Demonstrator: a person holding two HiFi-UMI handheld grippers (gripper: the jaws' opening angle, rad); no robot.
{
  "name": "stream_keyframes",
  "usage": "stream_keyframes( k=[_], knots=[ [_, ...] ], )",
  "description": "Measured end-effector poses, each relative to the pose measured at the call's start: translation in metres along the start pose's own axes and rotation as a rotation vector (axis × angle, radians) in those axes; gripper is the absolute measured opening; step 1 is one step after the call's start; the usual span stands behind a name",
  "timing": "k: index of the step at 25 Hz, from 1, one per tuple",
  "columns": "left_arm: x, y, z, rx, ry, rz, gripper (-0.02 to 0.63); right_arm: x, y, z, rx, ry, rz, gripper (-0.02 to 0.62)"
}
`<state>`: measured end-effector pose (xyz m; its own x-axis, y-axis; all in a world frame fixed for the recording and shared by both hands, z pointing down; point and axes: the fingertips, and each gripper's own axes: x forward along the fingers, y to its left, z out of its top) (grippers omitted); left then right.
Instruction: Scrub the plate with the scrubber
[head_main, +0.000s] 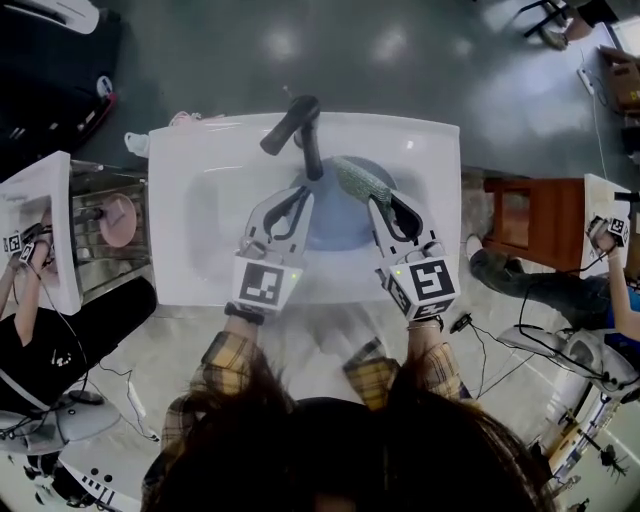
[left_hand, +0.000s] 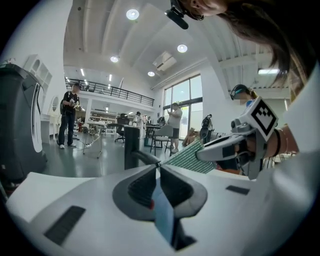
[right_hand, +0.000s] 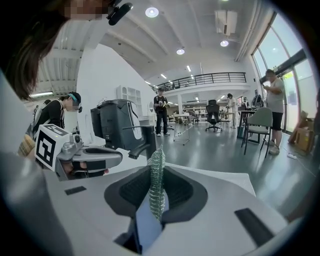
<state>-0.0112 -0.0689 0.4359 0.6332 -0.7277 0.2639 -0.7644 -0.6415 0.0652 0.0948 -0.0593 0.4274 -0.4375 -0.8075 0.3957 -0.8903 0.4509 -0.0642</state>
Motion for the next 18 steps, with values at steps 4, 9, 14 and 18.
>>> stream_keyframes(
  k=[4, 9, 14, 18],
  knots=[
    [0.008, -0.002, -0.014, -0.007, 0.019, -0.009, 0.017, 0.005, 0.004, -0.013, -0.006, 0.019, 0.017, 0.091],
    [0.018, 0.009, -0.037, 0.062, 0.061, -0.002, 0.017, 0.015, 0.006, -0.030, -0.004, 0.047, 0.037, 0.091],
    [0.025, 0.014, -0.057, 0.011, 0.104, 0.007, 0.018, 0.023, 0.008, -0.043, -0.010, 0.073, 0.064, 0.091],
    [0.029, 0.018, -0.072, -0.011, 0.143, 0.016, 0.018, 0.028, 0.007, -0.050, -0.011, 0.086, 0.070, 0.091]
  ],
)
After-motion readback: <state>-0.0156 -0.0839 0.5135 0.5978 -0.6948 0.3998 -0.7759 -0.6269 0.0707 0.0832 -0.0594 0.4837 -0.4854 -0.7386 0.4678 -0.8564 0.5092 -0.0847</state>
